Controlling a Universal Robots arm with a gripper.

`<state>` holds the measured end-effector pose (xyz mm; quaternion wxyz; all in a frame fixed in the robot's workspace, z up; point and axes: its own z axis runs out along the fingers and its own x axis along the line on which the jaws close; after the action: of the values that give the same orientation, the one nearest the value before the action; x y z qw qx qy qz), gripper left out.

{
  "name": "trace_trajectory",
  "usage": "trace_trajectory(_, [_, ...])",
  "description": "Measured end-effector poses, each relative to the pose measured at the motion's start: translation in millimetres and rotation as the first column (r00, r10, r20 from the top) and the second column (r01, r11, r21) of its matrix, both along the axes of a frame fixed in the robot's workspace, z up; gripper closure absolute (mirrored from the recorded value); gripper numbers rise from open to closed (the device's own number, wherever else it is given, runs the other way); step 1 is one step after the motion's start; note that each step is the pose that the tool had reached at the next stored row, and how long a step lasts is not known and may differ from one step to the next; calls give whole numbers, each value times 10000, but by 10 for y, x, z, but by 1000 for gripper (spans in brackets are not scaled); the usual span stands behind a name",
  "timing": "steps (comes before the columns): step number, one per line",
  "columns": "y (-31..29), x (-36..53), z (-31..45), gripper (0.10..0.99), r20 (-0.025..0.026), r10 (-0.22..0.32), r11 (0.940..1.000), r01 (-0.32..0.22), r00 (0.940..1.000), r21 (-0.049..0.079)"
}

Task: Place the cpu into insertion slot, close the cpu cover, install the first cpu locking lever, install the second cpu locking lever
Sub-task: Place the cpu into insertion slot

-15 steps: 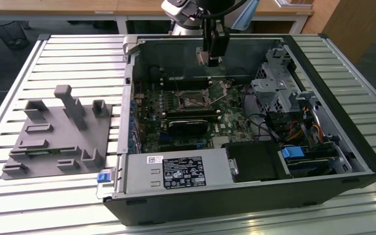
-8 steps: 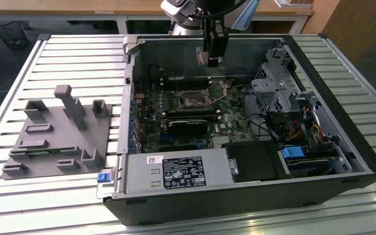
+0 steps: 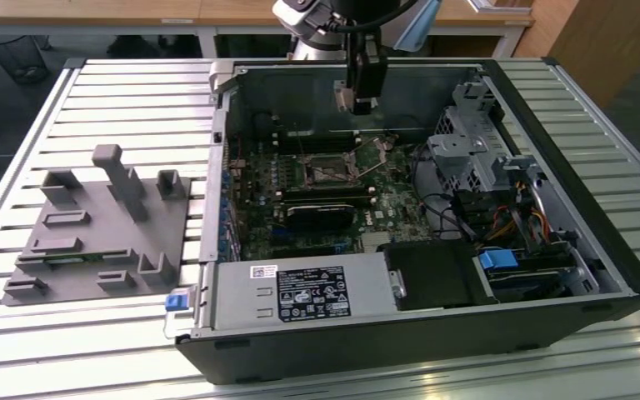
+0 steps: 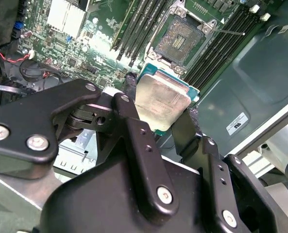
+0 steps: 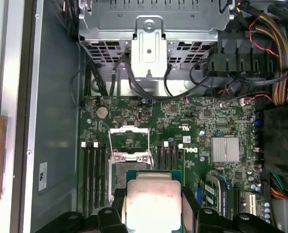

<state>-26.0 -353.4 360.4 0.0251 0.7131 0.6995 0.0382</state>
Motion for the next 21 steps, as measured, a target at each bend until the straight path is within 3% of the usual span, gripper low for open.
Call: trace_trajectory(21, [0, 0, -24, 545, 0, -540, 9985, 540, 9985, 0])
